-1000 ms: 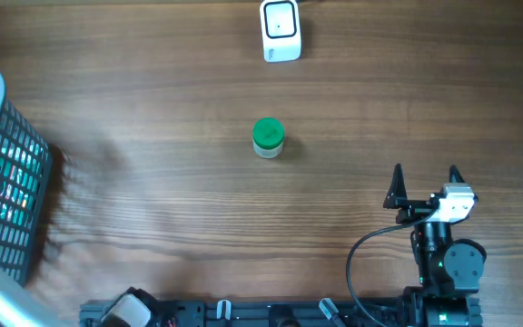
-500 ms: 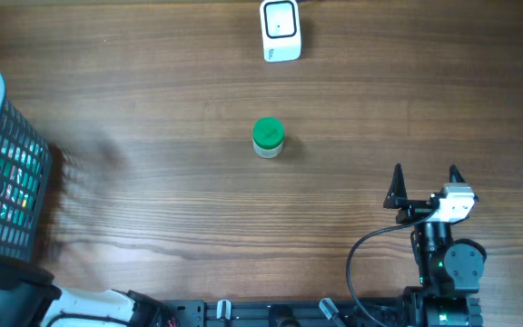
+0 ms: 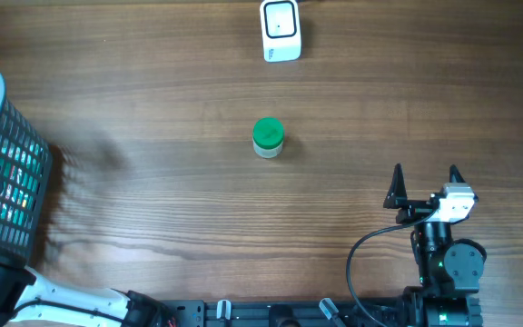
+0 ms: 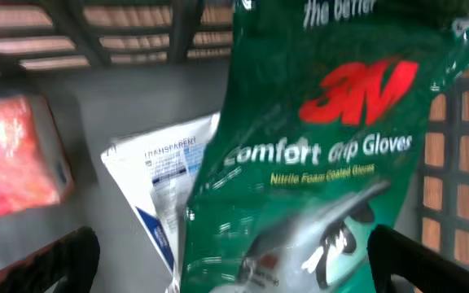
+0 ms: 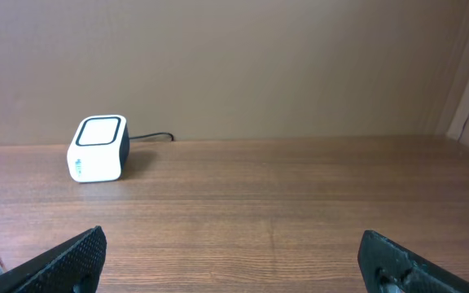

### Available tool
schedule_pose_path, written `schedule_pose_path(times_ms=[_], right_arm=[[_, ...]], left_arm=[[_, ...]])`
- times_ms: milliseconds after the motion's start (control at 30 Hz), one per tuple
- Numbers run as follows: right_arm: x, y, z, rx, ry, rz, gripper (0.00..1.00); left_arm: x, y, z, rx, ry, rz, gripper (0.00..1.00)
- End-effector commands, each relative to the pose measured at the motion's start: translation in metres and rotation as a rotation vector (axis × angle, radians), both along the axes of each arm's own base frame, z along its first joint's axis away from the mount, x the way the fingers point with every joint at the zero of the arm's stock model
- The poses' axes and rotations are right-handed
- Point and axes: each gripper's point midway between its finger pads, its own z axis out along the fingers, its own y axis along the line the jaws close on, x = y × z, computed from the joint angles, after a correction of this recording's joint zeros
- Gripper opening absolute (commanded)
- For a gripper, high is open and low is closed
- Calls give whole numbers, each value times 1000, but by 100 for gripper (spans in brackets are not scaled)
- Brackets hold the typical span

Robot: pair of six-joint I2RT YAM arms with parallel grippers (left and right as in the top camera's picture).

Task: Scan the item barcode
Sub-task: 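Reach into the basket and grasp the green 3M gloves pack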

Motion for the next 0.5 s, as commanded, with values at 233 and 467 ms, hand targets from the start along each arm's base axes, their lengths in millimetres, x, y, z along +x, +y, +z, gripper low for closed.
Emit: schedule_pose_path(times_ms=[233, 467], right_arm=[[0, 3, 2, -12, -10, 14, 100], [0, 3, 2, -12, -10, 14, 100]], left_arm=[[25, -13, -53, -131, -92, -72, 100], [79, -42, -45, -156, -197, -205, 100]])
